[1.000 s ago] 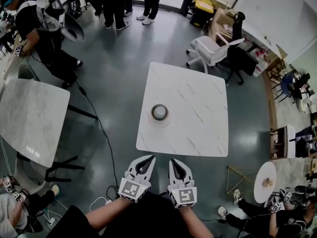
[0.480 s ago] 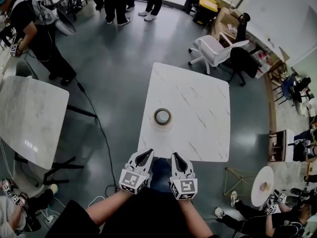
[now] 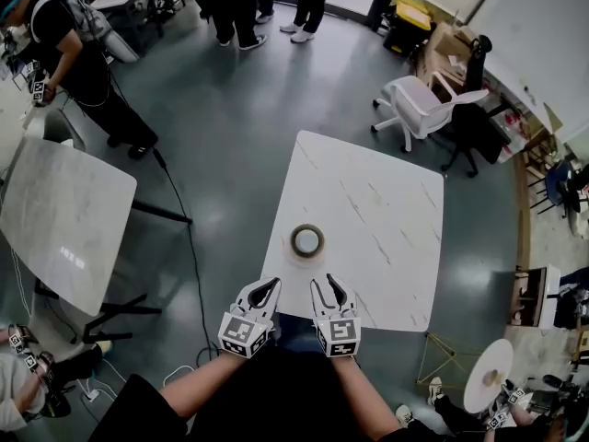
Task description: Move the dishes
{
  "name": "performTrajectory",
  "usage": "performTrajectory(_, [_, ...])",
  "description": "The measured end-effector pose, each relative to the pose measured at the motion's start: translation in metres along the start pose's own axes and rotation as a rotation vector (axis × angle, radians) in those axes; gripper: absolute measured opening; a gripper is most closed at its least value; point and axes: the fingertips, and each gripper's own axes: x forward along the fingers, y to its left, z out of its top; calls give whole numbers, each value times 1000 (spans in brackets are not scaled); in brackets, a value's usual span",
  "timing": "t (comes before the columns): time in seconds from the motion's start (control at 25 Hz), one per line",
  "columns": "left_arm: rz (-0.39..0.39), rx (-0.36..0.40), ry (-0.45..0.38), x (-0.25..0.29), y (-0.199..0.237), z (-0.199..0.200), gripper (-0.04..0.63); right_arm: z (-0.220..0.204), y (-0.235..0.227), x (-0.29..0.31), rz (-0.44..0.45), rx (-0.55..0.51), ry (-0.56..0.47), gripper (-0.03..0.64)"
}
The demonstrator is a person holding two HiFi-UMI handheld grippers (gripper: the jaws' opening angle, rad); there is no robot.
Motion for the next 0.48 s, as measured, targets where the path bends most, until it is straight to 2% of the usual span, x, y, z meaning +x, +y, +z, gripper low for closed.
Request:
performTrajectory(0.24, [49, -22, 36, 36, 18, -10, 17, -24, -13, 74, 114, -110, 148, 229])
performTrajectory(0.48, [124, -125, 57, 56, 37, -22, 17, -44, -27, 121, 185, -195, 257, 276])
